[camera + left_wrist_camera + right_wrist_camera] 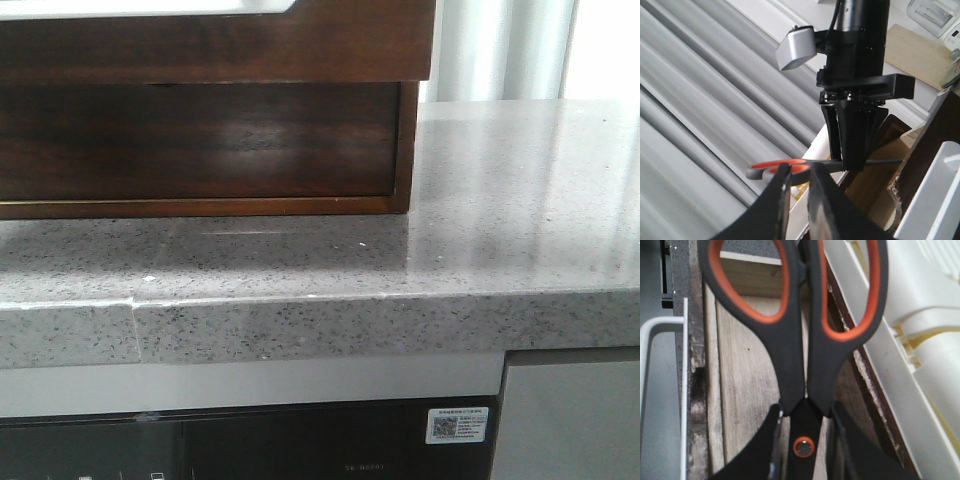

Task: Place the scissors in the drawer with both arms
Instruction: 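Lower the scissors into the drawer and open the right gripper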

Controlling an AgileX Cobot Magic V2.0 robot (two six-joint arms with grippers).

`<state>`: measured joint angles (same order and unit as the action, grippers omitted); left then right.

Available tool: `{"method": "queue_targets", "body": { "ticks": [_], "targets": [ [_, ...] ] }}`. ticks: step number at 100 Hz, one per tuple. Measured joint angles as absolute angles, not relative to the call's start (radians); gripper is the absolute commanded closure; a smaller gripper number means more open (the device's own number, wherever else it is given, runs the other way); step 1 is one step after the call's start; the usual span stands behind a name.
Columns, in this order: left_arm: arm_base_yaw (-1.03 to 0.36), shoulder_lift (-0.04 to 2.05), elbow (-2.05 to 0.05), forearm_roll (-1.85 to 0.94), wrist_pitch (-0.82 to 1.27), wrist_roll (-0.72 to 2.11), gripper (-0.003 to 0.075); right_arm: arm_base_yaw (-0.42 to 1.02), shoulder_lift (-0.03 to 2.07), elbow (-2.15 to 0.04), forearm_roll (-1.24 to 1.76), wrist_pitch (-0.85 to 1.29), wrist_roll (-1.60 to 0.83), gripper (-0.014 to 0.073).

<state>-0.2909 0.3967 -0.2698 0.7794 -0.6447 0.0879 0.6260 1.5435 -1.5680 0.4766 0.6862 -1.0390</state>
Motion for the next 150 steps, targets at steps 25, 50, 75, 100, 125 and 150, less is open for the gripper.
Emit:
{"method": "queue_targets", "body": {
  "ticks": [25, 50, 75, 100, 125, 150],
  "targets": [
    [-0.291, 0.397, -0.270, 0.779, -0.645, 0.088, 0.0678, 0.626, 1.583, -1.568, 0.462, 0.686, -1.039, 0.0717],
    [-0.291, 0.397, -0.270, 0.779, -0.645, 0.088, 0.0678, 0.626, 1.594, -1.568, 0.460, 0.686, -1.040, 0.0453],
    [-0.291, 0.397, -0.270, 0.779, -0.645, 0.088, 0.0678, 0.626, 1.594, -1.568, 0.459, 0.667, -1.040, 0.0298],
    [-0.291, 0.397, -0.270, 0.779, -0.645, 0.088, 0.0678, 0.626, 1.594, -1.568, 0.459, 0.664, -1.037, 0.0335],
    [-0.291, 0.397, -0.270, 0.779, -0.645, 0.088, 0.0678, 0.626, 1.528, -1.568, 0.459, 0.664, -0.985, 0.0660],
    [-0.291, 0.397, -0.270, 0.752, -0.645, 0.049, 0.0678, 0.626, 1.424, -1.568, 0.459, 0.812, -0.930, 0.0704]
  ]
}}
